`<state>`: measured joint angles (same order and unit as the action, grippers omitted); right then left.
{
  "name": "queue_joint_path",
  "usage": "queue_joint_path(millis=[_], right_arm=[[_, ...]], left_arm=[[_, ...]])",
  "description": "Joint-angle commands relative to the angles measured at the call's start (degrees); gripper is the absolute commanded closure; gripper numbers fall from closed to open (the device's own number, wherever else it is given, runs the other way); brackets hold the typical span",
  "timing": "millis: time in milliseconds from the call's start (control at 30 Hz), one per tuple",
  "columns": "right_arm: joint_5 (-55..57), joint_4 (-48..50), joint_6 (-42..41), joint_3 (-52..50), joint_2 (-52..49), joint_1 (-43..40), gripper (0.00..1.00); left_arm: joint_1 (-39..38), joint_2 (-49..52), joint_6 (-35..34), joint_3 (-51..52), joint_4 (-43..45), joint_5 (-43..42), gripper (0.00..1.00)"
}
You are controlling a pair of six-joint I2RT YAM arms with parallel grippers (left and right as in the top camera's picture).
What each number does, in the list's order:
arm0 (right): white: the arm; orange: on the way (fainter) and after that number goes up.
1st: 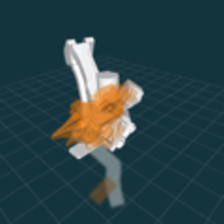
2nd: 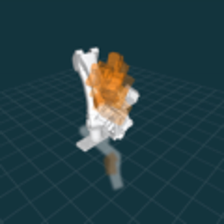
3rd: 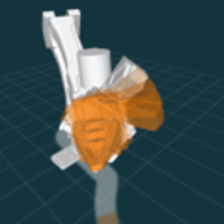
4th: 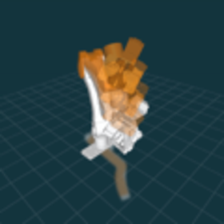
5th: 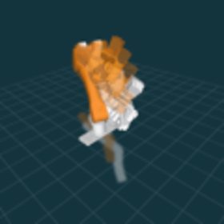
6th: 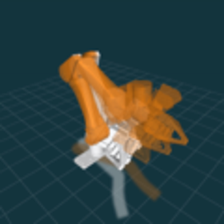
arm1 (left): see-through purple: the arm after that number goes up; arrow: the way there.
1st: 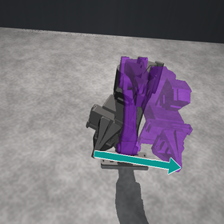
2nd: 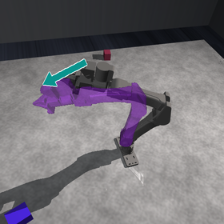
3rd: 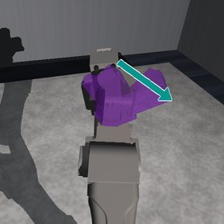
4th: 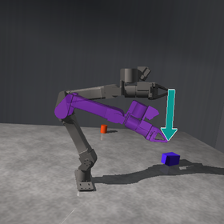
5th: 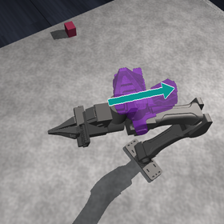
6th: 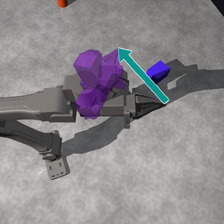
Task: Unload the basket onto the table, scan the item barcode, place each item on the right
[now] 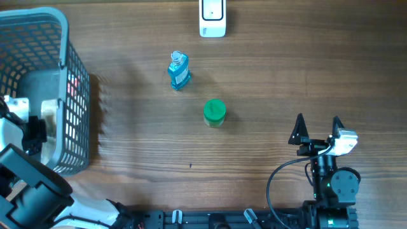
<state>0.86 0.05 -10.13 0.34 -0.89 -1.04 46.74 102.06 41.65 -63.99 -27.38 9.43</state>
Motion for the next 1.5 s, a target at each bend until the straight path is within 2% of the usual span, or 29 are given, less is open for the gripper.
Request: queue_joint_path(millis=[0, 33, 167, 267, 400, 533, 900, 1167, 1467], right_arm=[[-0.94, 0.28, 1.03, -0.04, 0.46, 0.22, 0.00], [-0.94, 0.28, 1.03, -0.04, 0.46, 0.22, 0.00], [-0.94, 0.28, 1.05, -0.04, 0.46, 0.22, 0.00], [-0.94, 0.28, 1.03, -0.04, 0.46, 0.22, 0.00], [-0.94, 0.28, 1.03, -0.04, 0.46, 0.22, 0.00], [-0.94, 0.31, 1.03, -0.04, 0.46, 0.22, 0.00], [-0.94, 0.31, 1.03, -0.04, 0.46, 0.22, 0.00], [-0.94, 0.28, 1.03, -0.04, 0.46, 0.22, 0.00], [-0.94, 0.28, 1.05, -0.04, 0.46, 0.22, 0.00]], left_arm=[[0.26, -1.03, -0.31, 0.22, 0.04, 0.17, 0.49], [0.26, -1.03, -0.31, 0.22, 0.02, 0.00, 0.59], [0.26, -1.03, -0.31, 0.22, 0.02, -0.02, 0.61], [0.26, -1.03, -0.33, 0.22, 0.02, -1.09, 0.68], [0.26, -1.03, -0.33, 0.22, 0.02, -2.14, 0.85], [0.26, -1.03, -0.33, 0.22, 0.02, -2.14, 0.96], [-1.20, -1.81, -3.17, 0.22, -0.24, -2.12, 0.96], [-5.14, -8.83, -3.80, -0.52, -0.02, -2.14, 0.96], [-6.56, -21.03, -14.16, -5.66, 0.00, -2.47, 0.96]])
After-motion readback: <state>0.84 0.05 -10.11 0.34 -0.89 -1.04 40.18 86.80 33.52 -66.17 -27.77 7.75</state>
